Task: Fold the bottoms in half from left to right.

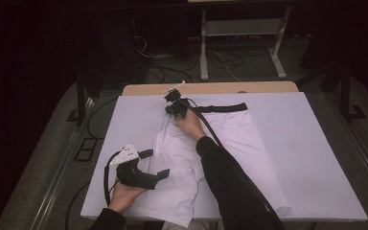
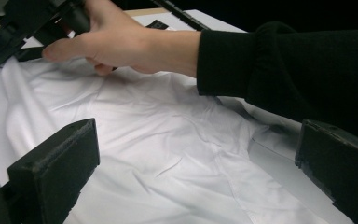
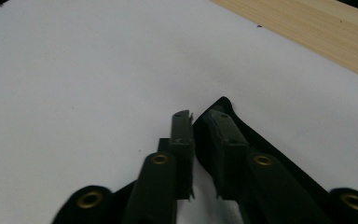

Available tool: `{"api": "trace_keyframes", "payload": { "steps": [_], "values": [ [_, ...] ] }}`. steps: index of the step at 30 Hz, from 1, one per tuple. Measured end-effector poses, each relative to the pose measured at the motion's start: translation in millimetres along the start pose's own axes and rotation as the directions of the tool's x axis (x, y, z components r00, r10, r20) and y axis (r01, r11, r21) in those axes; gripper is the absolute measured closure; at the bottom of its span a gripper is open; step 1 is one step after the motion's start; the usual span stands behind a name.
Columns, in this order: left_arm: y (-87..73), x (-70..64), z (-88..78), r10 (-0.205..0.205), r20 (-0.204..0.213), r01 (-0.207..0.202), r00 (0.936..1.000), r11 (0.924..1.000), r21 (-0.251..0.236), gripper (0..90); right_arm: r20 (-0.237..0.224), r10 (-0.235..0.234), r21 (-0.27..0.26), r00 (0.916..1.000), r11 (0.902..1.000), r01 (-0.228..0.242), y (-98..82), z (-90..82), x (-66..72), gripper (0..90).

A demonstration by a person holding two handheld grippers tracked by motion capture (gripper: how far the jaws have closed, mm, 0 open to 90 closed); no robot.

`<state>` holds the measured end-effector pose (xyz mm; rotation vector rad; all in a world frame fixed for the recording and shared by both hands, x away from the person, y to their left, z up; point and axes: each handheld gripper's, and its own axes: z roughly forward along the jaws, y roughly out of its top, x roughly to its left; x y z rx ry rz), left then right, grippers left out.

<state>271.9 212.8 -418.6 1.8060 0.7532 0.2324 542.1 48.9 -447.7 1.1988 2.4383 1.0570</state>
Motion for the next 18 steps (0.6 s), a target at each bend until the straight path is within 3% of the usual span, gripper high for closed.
{"api": "trace_keyframes", "payload": {
  "steps": [5, 9, 18],
  "values": [
    [-0.1, 2.1, -6.1, -0.019, -0.025, 0.019, 0.9995, 0.9998, 0.004, 0.0, -0.02, 0.024, -0.016, 0.9995, 0.9996, -0.024, -0.8, -5.9, -2.9, 85.3],
    [2.1, 7.2, -13.6, -0.025, -0.038, 0.027, 0.999, 0.9986, 0.045, 0.0, -0.031, 0.03, -0.036, 0.999, 0.9988, -0.032, -2.2, -9.9, -3.1, 85.3],
    [-9.8, 15.4, -34.8, -0.059, -0.062, 0.067, 0.9963, 0.9894, 0.129, 0.0, -0.059, 0.051, -0.061, 0.997, 0.9966, -0.055, -6.0, -14.2, -5.5, 85.4]
  ]
}}
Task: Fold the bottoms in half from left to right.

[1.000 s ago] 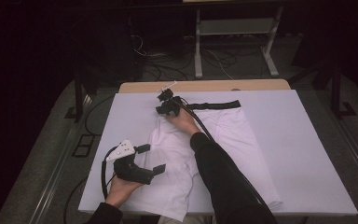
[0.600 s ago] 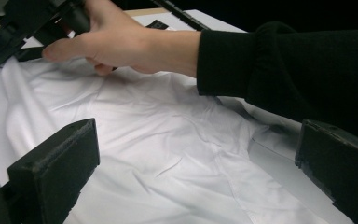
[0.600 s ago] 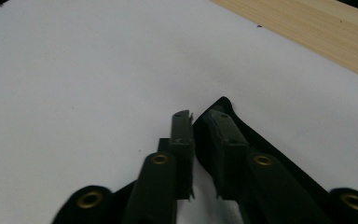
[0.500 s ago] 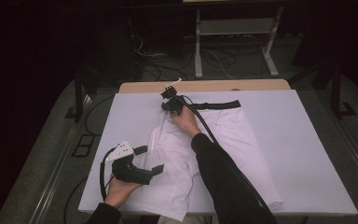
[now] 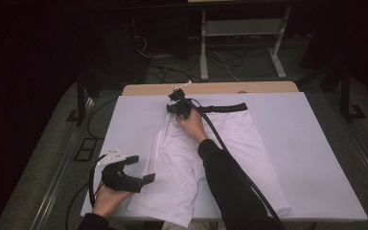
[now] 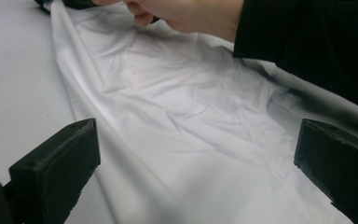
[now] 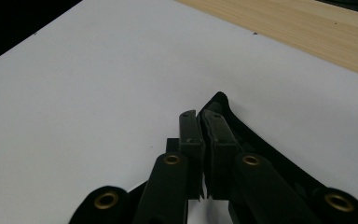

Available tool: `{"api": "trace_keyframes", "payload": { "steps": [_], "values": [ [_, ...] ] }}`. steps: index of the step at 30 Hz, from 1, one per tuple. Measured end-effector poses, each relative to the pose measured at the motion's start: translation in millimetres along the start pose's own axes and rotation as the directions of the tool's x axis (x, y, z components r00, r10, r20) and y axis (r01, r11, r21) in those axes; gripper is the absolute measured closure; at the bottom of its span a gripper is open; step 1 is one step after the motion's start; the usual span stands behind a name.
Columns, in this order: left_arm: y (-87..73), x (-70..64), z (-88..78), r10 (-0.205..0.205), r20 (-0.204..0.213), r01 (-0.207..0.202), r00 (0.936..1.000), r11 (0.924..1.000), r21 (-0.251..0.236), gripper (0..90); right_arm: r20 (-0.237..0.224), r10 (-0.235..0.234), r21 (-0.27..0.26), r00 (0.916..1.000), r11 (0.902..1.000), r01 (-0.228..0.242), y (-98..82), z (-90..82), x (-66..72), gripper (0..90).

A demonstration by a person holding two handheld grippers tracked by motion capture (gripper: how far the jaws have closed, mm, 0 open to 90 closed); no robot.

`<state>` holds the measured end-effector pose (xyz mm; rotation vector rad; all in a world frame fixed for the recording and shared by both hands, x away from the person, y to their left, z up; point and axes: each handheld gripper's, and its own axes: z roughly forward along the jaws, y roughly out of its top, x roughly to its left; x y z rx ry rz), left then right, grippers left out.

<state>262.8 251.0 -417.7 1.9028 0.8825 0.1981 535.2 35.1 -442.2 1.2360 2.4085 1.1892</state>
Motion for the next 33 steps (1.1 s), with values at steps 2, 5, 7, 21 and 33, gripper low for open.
{"api": "trace_keyframes", "payload": {
  "steps": [2, 5, 7, 21, 33],
  "values": [
    [-2.0, 1.5, -2.9, -0.003, -0.008, 0.003, 1.0, 1.0, 0.001, 0.0, 0.0, 0.002, -0.002, 1.0, 1.0, -0.002, -0.2, -1.1, 0.1, 85.4],
    [-2.7, 2.4, -4.5, -0.006, -0.007, 0.006, 1.0, 1.0, 0.005, 0.0, -0.003, -0.002, -0.003, 1.0, 1.0, 0.002, -0.1, -1.5, 0.3, 85.4],
    [-3.5, 2.5, -6.5, -0.007, -0.01, 0.007, 0.9999, 0.9999, 0.008, 0.0, -0.001, -0.012, -0.003, 0.9999, 0.9999, 0.012, 0.0, -3.0, 1.3, 85.4],
    [-10.9, 6.1, -13.9, -0.038, -0.009, 0.039, 0.9992, 0.9969, 0.068, 0.0, -0.001, -0.038, -0.007, 0.9993, 0.9993, 0.038, -1.9, -8.3, 1.4, 85.4],
    [-22.2, 6.0, -23.4, -0.084, 0.017, 0.08, 0.9963, 0.9786, 0.19, 1.8, -0.004, -0.035, -0.029, 0.9994, 0.999, 0.034, -1.3, -13.5, 0.5, 85.4]
  ]
}}
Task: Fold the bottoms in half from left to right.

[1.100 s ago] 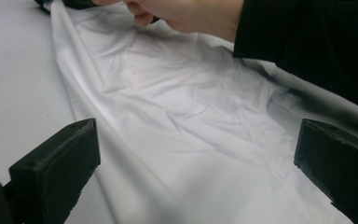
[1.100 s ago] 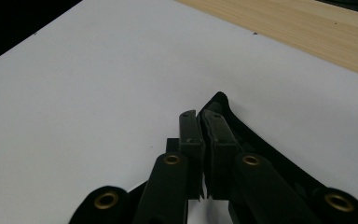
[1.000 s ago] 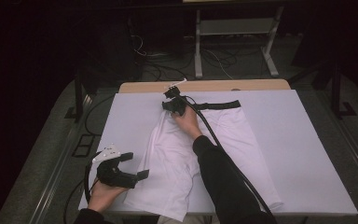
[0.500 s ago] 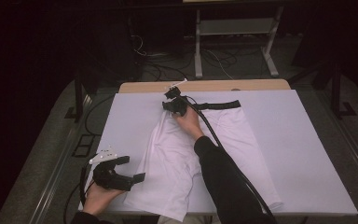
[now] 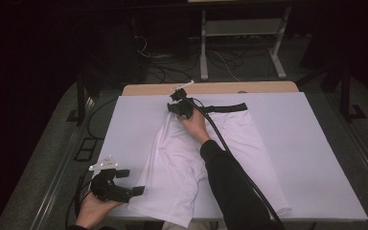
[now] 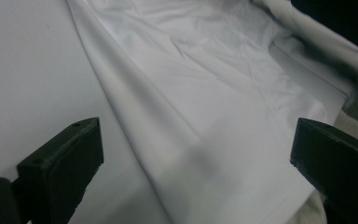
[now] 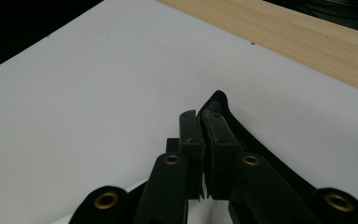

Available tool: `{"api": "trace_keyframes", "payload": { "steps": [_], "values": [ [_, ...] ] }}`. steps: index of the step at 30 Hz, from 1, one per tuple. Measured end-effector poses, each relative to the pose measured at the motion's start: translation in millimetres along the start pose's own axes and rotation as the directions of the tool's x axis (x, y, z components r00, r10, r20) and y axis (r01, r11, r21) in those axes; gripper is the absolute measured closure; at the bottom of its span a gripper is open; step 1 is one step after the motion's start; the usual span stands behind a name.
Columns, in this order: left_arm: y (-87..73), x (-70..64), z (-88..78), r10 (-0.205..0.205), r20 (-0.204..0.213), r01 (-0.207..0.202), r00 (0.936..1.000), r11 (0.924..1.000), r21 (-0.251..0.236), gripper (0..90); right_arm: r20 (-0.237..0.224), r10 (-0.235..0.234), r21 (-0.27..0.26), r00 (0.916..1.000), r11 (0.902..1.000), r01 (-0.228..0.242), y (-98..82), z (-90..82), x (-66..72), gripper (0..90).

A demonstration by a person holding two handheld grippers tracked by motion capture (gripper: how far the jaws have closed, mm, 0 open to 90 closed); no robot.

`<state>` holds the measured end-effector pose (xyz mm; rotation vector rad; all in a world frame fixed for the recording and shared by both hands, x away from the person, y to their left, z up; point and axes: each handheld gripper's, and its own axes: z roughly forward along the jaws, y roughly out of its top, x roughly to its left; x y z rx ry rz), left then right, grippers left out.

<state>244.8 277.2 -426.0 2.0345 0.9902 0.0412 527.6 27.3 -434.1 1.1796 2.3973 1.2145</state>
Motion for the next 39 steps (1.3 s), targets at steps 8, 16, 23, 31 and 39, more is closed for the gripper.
{"api": "trace_keyframes", "payload": {
  "steps": [8, 16, 23, 31, 39],
  "values": [
    [-15.5, -1.8, -8.0, -0.003, 0.021, 0.002, 0.9998, 0.999, 0.045, 7.3, 0.004, 0.003, -0.011, 1.0, 0.9999, -0.003, 0.9, -3.5, -0.9, 85.4],
    [-31.1, -0.4, -12.7, -0.01, 0.068, 0.004, 0.9976, 0.9959, 0.091, 18.6, 0.008, 0.005, -0.017, 1.0, 0.9998, -0.005, -0.9, -2.4, -1.1, 85.4],
    [-34.6, 0.9, -11.4, 0.002, 0.087, -0.013, 0.9962, 0.9917, 0.128, 32.1, 0.006, 0.011, -0.02, 0.9999, 0.9997, -0.011, -1.4, -2.9, -2.4, 85.3],
    [-37.6, 5.8, -11.8, -0.008, 0.1, -0.004, 0.9949, 0.9927, 0.12, 49.2, 0.009, 0.009, -0.02, 0.9999, 0.9998, -0.009, -1.0, -3.0, -1.9, 85.3],
    [-39.1, 8.7, -8.9, -0.019, 0.129, 0.002, 0.9915, 0.9909, 0.134, 74.0, 0.001, 0.013, -0.023, 0.9999, 0.9996, -0.013, -2.0, -3.2, -2.9, 85.4]
  ]
}}
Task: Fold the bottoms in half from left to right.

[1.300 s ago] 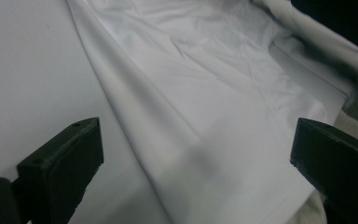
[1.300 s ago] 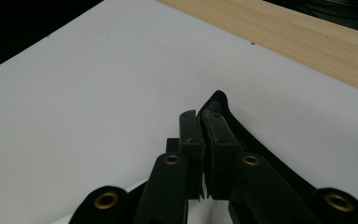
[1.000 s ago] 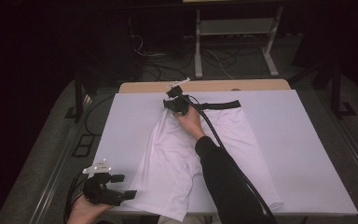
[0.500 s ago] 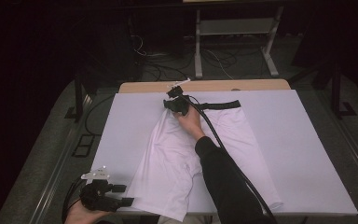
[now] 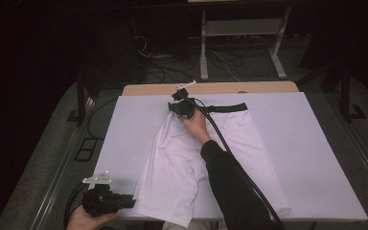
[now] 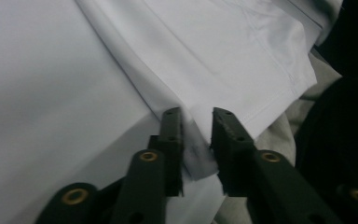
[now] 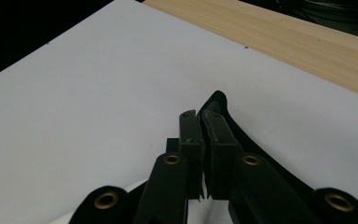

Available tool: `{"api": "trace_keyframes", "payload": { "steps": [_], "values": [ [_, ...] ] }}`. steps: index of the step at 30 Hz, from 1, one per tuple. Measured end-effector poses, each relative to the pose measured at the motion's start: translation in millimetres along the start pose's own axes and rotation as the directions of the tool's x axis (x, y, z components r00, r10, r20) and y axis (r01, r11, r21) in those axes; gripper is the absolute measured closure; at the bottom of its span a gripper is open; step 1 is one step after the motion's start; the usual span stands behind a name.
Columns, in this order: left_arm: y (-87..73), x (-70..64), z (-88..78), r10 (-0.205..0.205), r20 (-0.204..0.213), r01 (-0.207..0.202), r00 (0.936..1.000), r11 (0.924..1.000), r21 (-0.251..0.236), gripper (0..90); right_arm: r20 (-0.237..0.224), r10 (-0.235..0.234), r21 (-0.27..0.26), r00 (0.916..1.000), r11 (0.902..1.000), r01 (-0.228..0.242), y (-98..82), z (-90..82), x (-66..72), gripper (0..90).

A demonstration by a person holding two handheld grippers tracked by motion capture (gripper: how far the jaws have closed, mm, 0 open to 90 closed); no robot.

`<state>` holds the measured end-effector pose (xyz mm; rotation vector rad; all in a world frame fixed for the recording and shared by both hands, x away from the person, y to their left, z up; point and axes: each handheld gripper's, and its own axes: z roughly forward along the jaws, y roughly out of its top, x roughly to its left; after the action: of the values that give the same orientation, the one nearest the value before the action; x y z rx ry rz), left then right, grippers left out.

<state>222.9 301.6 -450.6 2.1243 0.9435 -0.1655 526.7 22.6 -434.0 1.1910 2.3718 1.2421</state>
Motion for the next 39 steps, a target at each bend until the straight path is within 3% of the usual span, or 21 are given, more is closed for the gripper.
{"api": "trace_keyframes", "payload": {
  "steps": [3, 5, 7, 10, 18, 25, 27, 30, 31, 33, 34, 39],
  "values": [
    [0.5, -0.1, 1.2, 0.008, 0.0, -0.008, 1.0, 0.9999, 0.011, 79.0, -0.002, 0.004, 0.0, 1.0, 1.0, -0.004, -0.2, -0.5, 0.0, 85.4],
    [1.9, -0.2, 2.6, 0.0, 0.001, 0.0, 1.0, 0.9998, 0.018, 87.1, -0.001, 0.005, -0.003, 1.0, 1.0, -0.005, 0.2, -1.6, -0.6, 85.4],
    [4.9, -2.1, 3.6, 0.034, 0.009, -0.034, 0.9994, 0.9989, 0.031, 87.7, 0.0, -0.001, -0.004, 1.0, 1.0, 0.001, 1.1, -3.2, -1.2, 85.4],
    [6.8, -4.0, 3.6, 0.048, 0.007, -0.049, 0.9988, 0.9981, 0.037, 88.1, 0.003, -0.002, -0.01, 1.0, 0.9999, 0.002, 3.4, -6.7, -2.2, 85.4],
    [16.8, -12.3, -0.2, 0.094, 0.033, -0.094, 0.995, 0.9956, 0.002, 88.1, 0.0, 0.011, -0.013, 0.9999, 0.9999, -0.011, 6.1, -14.8, -10.3, 85.4],
    [27.0, -24.4, 0.6, 0.145, 0.054, -0.144, 0.988, 0.9895, -0.016, 88.2, -0.001, 0.003, -0.004, 1.0, 1.0, -0.003, 7.9, -21.7, -15.0, 85.4],
    [31.1, -29.2, 2.2, 0.16, 0.074, -0.159, 0.9844, 0.9871, -0.018, 88.2, 0.004, -0.005, -0.004, 1.0, 1.0, 0.005, 9.5, -25.0, -15.9, 85.4],
    [40.3, -36.9, 9.8, 0.199, 0.127, -0.197, 0.9718, 0.9801, -0.024, 88.2, 0.007, -0.006, -0.006, 1.0, 1.0, 0.006, 10.9, -27.6, -18.0, 85.4],
    [40.3, -36.9, 9.8, 0.199, 0.127, -0.197, 0.9718, 0.9801, -0.024, 88.2, 0.005, 0.0, -0.007, 1.0, 1.0, 0.0, 11.1, -28.1, -18.2, 85.4],
    [48.5, -44.1, 18.0, 0.23, 0.161, -0.23, 0.9598, 0.973, -0.018, 88.2, 0.0, 0.001, -0.007, 1.0, 1.0, -0.001, 11.4, -29.6, -19.5, 85.4],
    [48.5, -44.1, 18.0, 0.23, 0.161, -0.23, 0.9598, 0.973, -0.018, 88.2, 0.0, 0.001, -0.007, 1.0, 1.0, -0.001, 11.4, -29.6, -19.5, 85.4],
    [61.4, -55.2, 31.0, 0.27, 0.196, -0.277, 0.9428, 0.9609, 0.009, 88.1, -0.004, -0.008, -0.003, 1.0, 1.0, 0.008, 13.1, -33.7, -22.1, 85.4]
  ]
}}
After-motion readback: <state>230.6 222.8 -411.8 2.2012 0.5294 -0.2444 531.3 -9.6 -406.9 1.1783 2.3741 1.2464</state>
